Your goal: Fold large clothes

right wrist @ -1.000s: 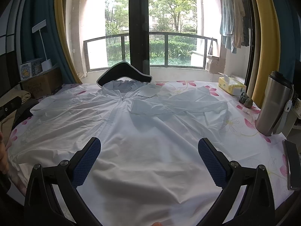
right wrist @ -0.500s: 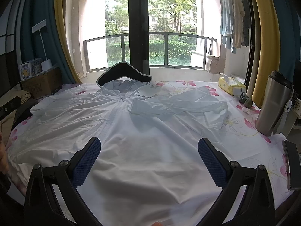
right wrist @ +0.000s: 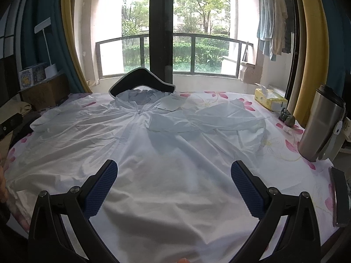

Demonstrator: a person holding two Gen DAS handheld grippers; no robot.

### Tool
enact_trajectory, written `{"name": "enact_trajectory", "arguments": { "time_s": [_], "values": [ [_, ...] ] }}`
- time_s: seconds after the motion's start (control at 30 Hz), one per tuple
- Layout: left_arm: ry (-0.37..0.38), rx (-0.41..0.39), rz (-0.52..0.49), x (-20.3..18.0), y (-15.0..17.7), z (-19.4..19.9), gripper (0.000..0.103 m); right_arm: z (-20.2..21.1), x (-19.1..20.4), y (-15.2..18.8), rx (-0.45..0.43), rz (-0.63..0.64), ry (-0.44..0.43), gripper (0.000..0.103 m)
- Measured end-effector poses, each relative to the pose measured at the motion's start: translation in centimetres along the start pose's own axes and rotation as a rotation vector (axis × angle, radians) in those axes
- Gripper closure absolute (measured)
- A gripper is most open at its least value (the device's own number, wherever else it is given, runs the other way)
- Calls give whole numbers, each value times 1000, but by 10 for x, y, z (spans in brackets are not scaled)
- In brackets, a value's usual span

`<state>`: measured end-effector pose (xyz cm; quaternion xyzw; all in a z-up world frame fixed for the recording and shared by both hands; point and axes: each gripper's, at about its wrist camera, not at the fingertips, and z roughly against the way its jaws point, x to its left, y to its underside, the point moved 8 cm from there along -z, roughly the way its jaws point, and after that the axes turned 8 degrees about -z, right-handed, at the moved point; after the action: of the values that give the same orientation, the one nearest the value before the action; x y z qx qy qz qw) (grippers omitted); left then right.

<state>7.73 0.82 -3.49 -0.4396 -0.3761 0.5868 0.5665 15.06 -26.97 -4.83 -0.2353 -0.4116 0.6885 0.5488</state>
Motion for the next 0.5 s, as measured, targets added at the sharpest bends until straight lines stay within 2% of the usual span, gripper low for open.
{"name": "enact_trajectory", "arguments": {
  "time_s": [0.27, 0.5],
  "values": [
    [-15, 29, 21, 12, -2, -16, 15, -17, 5, -14, 26, 31, 11, 1],
    [-20, 87, 13, 15, -9, -40, 15, -33, 6, -27, 60, 69, 19, 1]
  ]
}}
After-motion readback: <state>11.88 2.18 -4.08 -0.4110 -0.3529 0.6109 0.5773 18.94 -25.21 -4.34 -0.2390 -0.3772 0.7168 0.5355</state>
